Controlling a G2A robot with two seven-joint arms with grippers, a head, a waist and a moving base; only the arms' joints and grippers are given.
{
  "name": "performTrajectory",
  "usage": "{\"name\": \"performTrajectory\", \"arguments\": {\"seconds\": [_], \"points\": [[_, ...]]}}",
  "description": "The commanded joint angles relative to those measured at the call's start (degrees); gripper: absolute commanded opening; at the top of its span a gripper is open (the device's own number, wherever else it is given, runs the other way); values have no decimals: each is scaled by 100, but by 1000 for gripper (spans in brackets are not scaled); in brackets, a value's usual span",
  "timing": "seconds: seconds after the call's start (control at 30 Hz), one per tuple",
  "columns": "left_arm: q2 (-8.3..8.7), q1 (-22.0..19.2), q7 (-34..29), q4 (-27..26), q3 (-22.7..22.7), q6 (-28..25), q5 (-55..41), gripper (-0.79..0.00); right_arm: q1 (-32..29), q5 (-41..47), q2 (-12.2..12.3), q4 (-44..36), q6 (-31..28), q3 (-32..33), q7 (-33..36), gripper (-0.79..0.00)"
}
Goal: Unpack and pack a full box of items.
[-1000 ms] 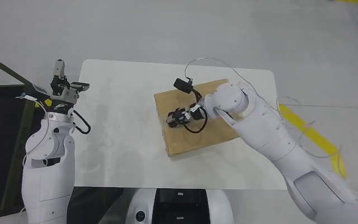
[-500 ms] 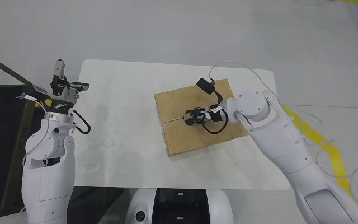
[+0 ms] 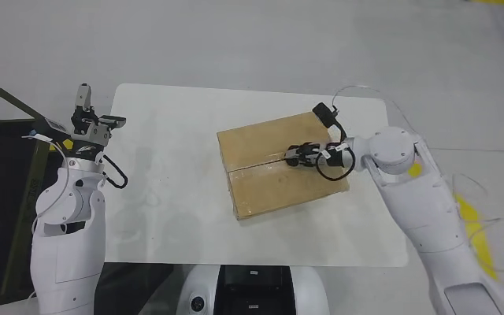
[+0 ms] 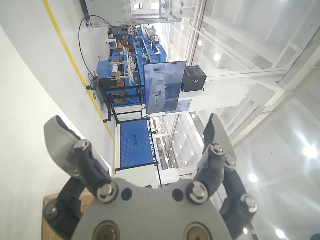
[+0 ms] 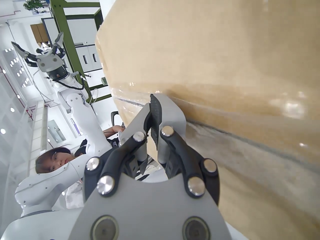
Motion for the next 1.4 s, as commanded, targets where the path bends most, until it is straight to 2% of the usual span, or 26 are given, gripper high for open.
{"name": "performTrajectory", "arguments": {"seconds": [0.0, 0.1, 0.27, 0.63, 0.9, 1.07, 1.37], "points": [[0, 0, 0, 0, 0, 0, 0, 0, -26, 53, 24, 51, -31, 98, 14, -785], [0, 0, 0, 0, 0, 0, 0, 0, -54, 143, 44, 66, -132, 147, 77, -785], [0, 0, 0, 0, 0, 0, 0, 0, 136, 68, 1, 56, -159, -196, 133, -785], [0, 0, 0, 0, 0, 0, 0, 0, 815, 323, -255, 618, -282, -1099, 12, -785], [0, 0, 0, 0, 0, 0, 0, 0, 1133, 361, -412, 698, -280, -1562, -105, -785], [0, 0, 0, 0, 0, 0, 0, 0, 1058, 461, -368, 883, -355, -1347, -213, -785], [0, 0, 0, 0, 0, 0, 0, 0, 402, 311, -62, 505, -328, -428, -264, -785]]}}
